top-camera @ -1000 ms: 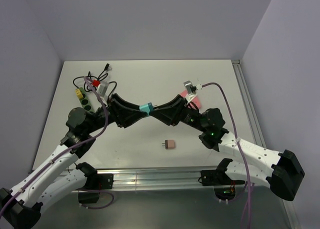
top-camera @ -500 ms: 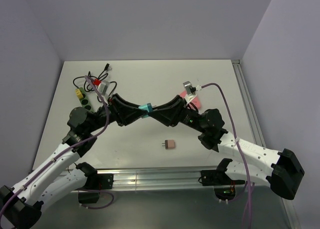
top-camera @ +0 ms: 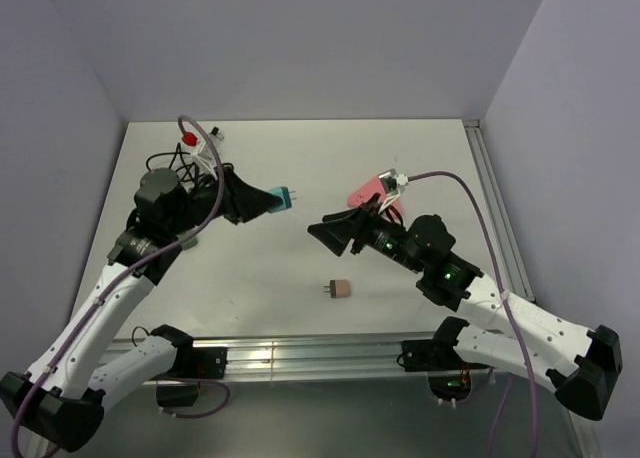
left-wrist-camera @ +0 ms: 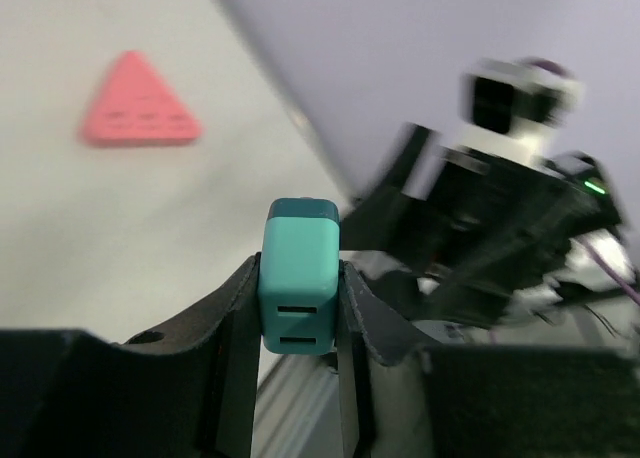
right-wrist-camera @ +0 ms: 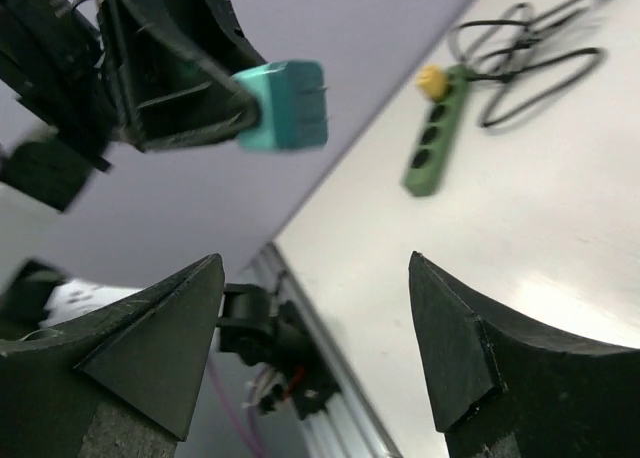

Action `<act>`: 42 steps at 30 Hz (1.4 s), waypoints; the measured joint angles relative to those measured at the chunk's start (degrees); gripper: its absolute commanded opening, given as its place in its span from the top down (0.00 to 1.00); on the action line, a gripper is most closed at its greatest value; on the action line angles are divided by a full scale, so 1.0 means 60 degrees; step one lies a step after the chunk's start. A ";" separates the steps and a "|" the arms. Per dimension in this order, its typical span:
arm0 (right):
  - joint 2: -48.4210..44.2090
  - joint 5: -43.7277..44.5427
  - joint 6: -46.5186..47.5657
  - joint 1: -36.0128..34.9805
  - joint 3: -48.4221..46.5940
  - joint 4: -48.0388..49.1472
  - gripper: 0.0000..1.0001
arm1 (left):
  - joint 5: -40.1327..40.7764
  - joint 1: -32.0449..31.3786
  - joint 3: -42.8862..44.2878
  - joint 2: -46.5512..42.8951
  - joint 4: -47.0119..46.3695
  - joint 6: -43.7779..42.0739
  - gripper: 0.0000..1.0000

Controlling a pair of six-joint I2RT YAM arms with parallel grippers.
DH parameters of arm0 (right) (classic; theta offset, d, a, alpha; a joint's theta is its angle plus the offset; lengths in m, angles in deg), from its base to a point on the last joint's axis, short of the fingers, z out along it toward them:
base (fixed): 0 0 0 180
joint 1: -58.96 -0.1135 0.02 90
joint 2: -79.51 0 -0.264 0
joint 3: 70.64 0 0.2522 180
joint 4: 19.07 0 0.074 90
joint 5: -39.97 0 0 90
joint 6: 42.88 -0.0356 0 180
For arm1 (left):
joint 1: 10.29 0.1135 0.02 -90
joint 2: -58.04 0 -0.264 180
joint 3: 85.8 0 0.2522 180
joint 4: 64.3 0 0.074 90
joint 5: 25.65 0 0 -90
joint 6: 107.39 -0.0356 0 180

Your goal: Insert the plug

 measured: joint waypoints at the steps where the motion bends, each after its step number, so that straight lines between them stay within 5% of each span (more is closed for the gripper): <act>1: -0.0182 0.0259 0.0168 0.0033 -0.0062 -0.0484 0.20 | 0.0004 0.0423 0.0189 0.0182 0.0586 -0.0211 1.00; 6: -0.0718 0.0841 0.0663 0.0200 0.0004 -0.1734 0.21 | 0.0521 0.2004 0.1268 0.1789 0.3286 -0.1344 1.00; 14: -0.0659 0.0415 0.0718 0.0226 0.0947 -0.2051 0.24 | 0.3009 0.2514 0.2565 0.3705 0.6142 -0.2929 1.00; 26: -0.0466 -0.0401 0.1078 0.0229 0.1825 -0.2004 0.24 | 0.5952 0.4390 0.3963 0.5541 0.7253 -0.3894 1.00; 42: -0.0736 -0.0466 0.1825 0.0044 0.2284 -0.1843 0.24 | 0.6969 0.5894 0.5384 0.8174 0.7490 -0.4309 1.00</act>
